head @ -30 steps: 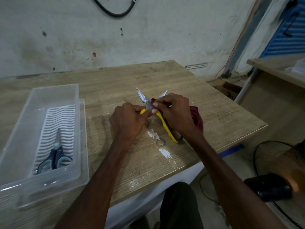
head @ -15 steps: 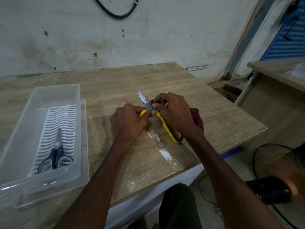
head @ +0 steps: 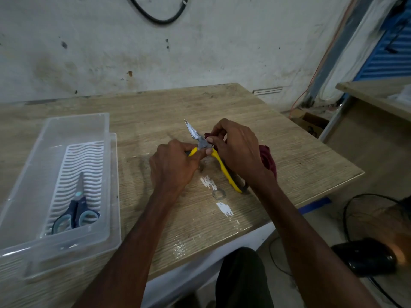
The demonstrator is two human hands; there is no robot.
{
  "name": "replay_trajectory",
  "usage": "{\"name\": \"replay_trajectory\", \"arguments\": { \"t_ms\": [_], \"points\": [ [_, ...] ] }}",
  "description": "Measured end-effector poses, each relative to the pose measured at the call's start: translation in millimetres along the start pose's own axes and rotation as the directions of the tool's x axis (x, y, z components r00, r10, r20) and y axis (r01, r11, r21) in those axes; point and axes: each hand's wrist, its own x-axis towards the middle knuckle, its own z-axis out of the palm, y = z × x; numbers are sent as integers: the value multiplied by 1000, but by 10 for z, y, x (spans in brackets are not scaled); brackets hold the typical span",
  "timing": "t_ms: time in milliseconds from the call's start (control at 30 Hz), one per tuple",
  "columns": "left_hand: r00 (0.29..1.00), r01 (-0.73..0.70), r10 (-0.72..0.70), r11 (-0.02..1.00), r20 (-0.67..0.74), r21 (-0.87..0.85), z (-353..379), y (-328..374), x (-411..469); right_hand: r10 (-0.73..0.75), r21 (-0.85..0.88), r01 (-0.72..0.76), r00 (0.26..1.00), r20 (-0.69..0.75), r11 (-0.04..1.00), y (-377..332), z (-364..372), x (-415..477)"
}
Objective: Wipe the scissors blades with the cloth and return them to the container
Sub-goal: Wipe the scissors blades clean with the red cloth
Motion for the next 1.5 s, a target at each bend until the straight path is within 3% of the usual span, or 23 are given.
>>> {"name": "replay_trajectory", "arguments": {
  "t_ms": [400,533,733,867,1000,1100,1233,1400,1500],
  "points": [
    [1000,12,-12,1000,-23,-16,16,-4,-1,-241,-101,254,963,124,962,-25,-13,49],
    [999,39,-40,999,-2,-29,8,16,-16,-241,-48,243,969,46,969,-14,-4,-141],
    [999,28,-28,1000,18,-4,11,-5,3,-127,-84,126,992,4,988,46,9,70],
    [999,31,-32,999,14,19,-7,25,-8,-159,-22,161,985,62,987,-1,26,-78],
    [999,29,-29,1000,30,1,-37,56,-35,-65,-31,65,998,2,997,6,21,84],
    [999,26,-26,1000,25,-1,-36,44,-29,-131,18,130,988,78,991,-31,-2,-17],
    [1000,11,-11,1000,27,9,-29,40,-31,-101,-23,100,994,-34,995,-1,-9,50],
    [1000,15,-15,1000,6,17,0,21,-13,-160,21,159,987,6,987,-33,3,13],
    [1000,24,-24,1000,13,0,-12,37,-25,-74,39,77,995,-70,996,-33,7,62]
  ]
}}
